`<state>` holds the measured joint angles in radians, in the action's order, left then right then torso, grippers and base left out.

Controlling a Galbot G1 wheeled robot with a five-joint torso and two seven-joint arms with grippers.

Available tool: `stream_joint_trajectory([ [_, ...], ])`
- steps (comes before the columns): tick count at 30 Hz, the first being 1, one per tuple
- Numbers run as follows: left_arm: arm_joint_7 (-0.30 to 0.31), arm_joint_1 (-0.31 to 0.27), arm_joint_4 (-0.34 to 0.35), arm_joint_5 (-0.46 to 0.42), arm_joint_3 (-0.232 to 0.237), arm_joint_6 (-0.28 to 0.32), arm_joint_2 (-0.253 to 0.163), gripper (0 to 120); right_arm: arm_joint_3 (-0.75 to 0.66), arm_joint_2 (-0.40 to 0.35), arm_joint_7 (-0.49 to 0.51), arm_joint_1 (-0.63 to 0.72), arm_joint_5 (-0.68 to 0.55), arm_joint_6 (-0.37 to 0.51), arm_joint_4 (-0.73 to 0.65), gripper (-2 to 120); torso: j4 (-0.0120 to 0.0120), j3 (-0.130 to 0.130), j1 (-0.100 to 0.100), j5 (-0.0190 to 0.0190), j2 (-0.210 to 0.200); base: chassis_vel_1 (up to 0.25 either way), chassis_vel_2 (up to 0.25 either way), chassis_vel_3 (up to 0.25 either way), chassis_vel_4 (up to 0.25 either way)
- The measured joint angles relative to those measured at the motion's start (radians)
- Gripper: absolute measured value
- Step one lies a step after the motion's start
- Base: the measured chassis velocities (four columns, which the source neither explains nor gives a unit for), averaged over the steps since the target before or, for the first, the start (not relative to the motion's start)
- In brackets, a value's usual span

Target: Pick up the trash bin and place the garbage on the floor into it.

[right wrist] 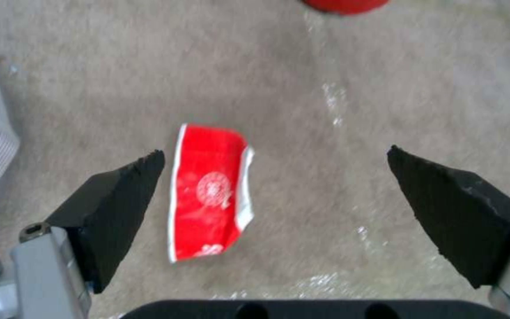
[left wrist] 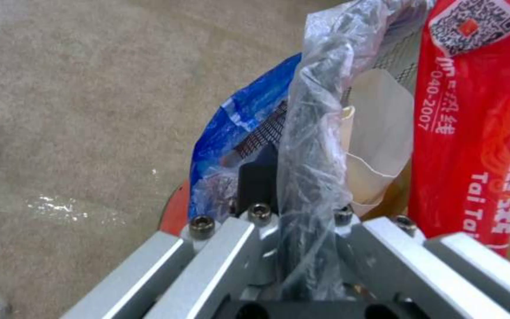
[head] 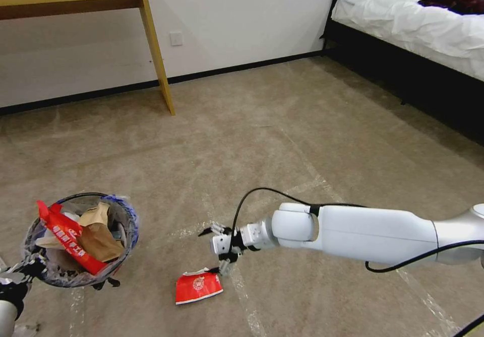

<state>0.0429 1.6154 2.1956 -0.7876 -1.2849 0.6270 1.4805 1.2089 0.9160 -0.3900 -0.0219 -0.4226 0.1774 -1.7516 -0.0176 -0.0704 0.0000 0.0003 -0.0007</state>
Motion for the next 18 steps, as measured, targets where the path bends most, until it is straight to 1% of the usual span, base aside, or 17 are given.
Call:
stream_joint_trajectory([
  [9, 0.0, -0.005, -0.007, 0.004, 0.0, -0.001, 0.003, 1, 0.005, 0.013, 0.011, 0.029, 0.012, 0.024, 0.028, 96, 0.0002, 0.0, 0.0, 0.0, 0.0, 0.0, 0.0, 0.0, 0.0],
  [18, 0.0, -0.003, -0.007, 0.006, 0.0, -0.001, 0.005, 1, 0.005, 0.048, 0.02, 0.071, 0.025, 0.032, 0.102, 93, 0.0, 0.0, 0.0, -0.0001, 0.0, 0.0, 0.0, 0.0, 0.0],
])
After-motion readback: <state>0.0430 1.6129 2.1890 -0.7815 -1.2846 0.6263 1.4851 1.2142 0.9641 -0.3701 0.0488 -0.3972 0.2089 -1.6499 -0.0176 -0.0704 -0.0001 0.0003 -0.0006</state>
